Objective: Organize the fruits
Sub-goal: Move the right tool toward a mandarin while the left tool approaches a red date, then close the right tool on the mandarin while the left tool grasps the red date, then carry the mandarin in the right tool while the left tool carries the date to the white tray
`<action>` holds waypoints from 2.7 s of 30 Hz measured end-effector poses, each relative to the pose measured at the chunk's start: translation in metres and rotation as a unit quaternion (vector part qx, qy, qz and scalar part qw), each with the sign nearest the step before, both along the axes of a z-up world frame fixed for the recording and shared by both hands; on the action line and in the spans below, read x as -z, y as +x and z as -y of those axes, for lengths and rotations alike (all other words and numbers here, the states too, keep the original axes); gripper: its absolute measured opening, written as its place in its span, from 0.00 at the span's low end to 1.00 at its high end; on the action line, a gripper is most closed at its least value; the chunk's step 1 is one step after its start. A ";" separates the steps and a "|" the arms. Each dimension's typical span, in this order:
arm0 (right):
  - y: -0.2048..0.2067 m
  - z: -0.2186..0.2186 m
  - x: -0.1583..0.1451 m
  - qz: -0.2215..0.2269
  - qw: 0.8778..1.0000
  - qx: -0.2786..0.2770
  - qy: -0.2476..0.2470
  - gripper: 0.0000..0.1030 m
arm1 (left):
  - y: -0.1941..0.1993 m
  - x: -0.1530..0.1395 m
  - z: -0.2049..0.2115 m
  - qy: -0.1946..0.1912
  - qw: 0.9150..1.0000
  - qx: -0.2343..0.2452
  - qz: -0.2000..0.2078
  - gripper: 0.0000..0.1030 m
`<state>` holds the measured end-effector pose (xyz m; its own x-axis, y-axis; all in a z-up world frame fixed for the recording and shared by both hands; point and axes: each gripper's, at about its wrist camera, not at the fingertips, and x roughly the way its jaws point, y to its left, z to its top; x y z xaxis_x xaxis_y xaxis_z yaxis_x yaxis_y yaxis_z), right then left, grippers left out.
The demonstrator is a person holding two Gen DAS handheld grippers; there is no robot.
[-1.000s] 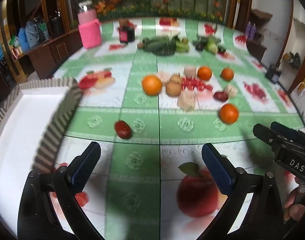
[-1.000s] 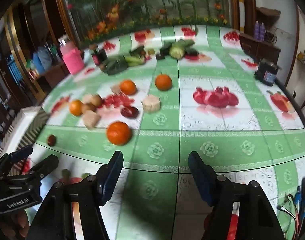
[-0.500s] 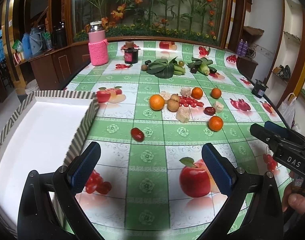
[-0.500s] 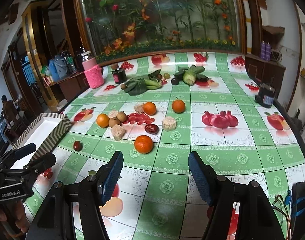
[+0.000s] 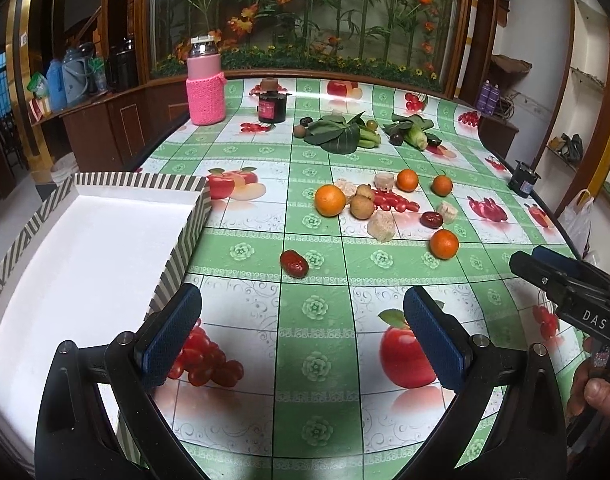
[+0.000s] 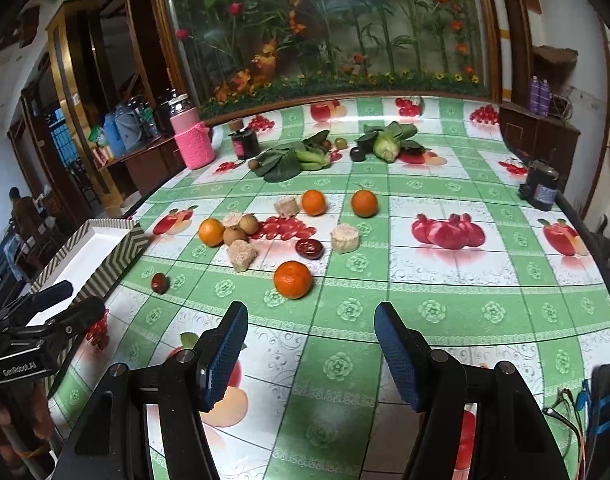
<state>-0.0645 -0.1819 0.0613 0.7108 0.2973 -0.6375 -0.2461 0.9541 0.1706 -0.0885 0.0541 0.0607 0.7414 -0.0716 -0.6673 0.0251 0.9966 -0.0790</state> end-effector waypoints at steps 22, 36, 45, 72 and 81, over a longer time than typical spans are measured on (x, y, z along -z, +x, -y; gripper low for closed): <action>0.029 -0.020 0.018 -0.033 0.999 -0.030 -0.018 0.58 | 0.030 0.018 -0.003 0.011 0.999 0.007 -0.038 0.99; 0.070 -0.034 0.034 -0.070 0.995 -0.053 -0.042 0.56 | 0.054 0.029 0.001 0.025 0.998 -0.002 -0.065 0.99; 0.085 -0.037 0.045 -0.082 0.993 -0.064 -0.050 0.39 | 0.074 0.040 0.003 0.018 0.996 0.002 -0.090 0.71; 0.055 -0.040 0.028 -0.064 0.995 -0.082 -0.001 0.31 | 0.044 0.015 -0.001 -0.007 0.997 0.025 -0.067 0.23; 0.038 -0.077 0.003 -0.045 0.990 -0.133 0.021 0.31 | 0.012 -0.023 -0.034 -0.002 0.999 0.009 -0.033 0.23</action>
